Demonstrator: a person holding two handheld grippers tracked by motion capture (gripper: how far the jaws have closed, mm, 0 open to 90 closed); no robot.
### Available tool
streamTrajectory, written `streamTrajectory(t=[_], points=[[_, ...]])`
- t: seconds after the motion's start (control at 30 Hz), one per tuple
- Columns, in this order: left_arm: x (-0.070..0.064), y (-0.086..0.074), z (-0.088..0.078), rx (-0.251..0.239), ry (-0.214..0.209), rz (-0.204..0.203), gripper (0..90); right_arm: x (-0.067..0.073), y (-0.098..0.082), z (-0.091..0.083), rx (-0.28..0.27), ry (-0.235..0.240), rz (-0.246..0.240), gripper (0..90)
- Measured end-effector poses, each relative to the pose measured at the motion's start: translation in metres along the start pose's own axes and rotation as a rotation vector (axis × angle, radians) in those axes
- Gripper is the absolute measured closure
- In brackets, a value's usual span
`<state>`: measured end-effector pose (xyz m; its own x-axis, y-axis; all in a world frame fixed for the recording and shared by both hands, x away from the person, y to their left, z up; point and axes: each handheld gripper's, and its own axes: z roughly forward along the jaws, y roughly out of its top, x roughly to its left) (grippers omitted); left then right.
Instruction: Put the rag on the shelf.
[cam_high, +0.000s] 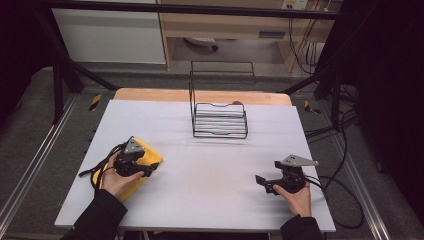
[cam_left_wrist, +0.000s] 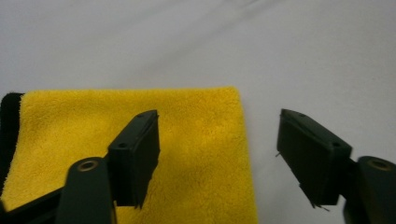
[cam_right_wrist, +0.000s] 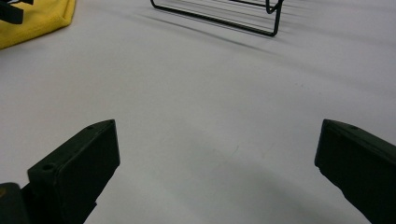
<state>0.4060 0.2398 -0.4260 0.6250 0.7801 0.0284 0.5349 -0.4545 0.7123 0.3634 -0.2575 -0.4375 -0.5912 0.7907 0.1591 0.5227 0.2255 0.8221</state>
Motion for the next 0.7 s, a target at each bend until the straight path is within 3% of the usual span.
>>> streamTrajectory(t=[0.2, 0.7], points=[[-0.005, -0.002, 0.005, 0.019, -0.024, 0.018, 45.4, 0.0, 0.0, 0.0, 0.003, 0.001, 0.003, 0.5], [-0.013, -0.005, 0.017, 0.058, 0.069, 0.054, 66.5, 0.001, 0.0, 0.001, 0.008, 0.003, 0.003, 0.5]])
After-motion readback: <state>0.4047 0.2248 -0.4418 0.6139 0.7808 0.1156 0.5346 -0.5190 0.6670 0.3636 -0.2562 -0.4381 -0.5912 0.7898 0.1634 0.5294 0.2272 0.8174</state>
